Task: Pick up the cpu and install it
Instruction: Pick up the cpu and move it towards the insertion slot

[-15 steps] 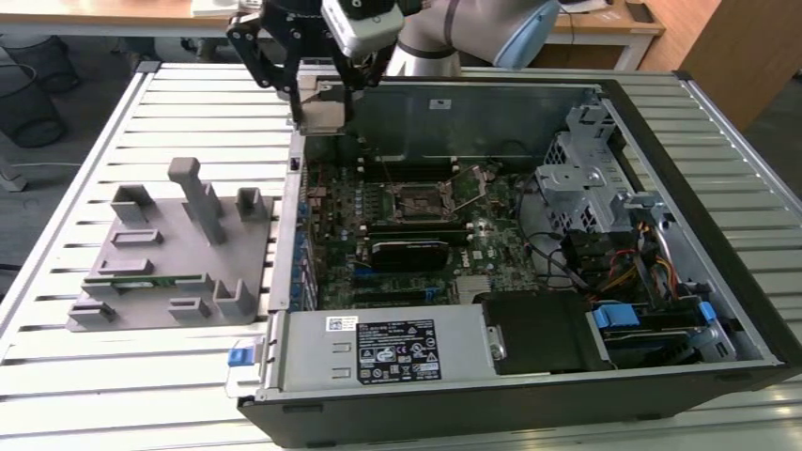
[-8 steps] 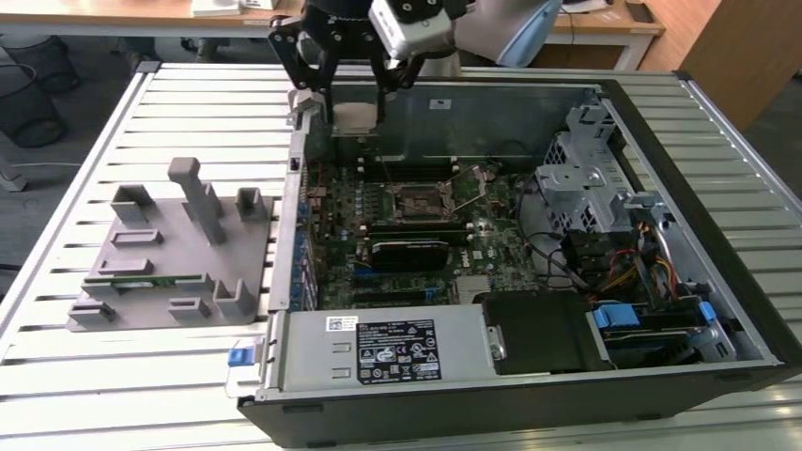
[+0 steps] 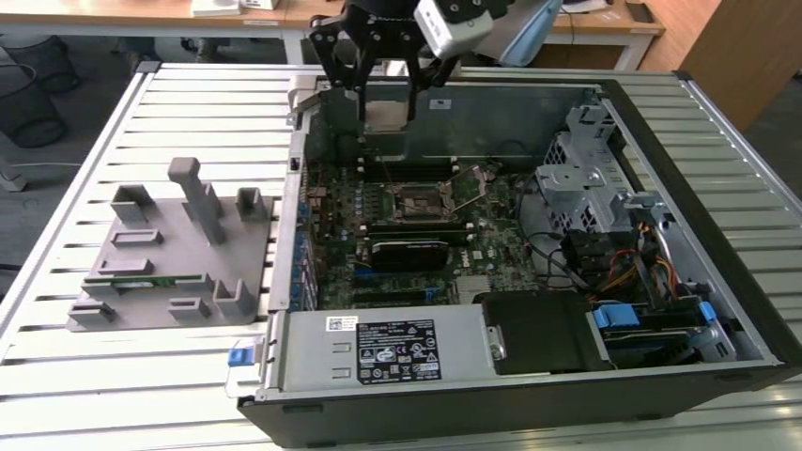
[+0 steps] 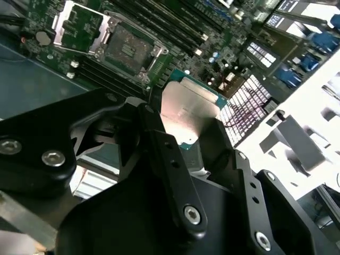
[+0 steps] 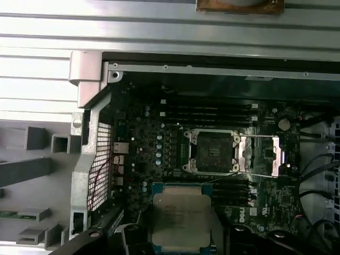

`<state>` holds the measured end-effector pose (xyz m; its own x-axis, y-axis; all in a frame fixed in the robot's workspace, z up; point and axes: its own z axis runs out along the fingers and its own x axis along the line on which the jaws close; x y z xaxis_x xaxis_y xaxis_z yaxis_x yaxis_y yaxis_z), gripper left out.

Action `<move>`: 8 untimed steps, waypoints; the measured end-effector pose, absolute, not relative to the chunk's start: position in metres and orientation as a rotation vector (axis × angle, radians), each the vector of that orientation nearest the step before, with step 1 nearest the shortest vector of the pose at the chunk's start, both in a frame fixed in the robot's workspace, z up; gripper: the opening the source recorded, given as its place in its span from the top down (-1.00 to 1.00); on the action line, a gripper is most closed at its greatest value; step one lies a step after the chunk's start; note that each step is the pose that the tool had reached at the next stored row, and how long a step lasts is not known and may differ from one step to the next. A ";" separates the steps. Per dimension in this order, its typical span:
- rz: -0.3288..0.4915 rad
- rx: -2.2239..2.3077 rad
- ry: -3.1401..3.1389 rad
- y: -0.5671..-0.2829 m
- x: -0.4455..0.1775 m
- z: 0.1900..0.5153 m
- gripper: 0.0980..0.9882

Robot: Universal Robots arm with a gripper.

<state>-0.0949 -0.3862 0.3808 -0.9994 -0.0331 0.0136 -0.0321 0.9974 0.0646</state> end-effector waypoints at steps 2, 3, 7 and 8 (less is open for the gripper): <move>-0.100 0.051 -3.125 -0.383 -0.089 0.380 0.03; -0.101 0.051 -3.125 -0.380 -0.087 0.379 0.03; -0.100 0.051 -3.125 -0.371 -0.077 0.377 0.03; -0.101 0.051 -3.125 -0.370 -0.073 0.376 0.03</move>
<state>-0.0731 -0.3698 0.3762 -0.9994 -0.0330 0.0136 -0.0321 0.9974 0.0646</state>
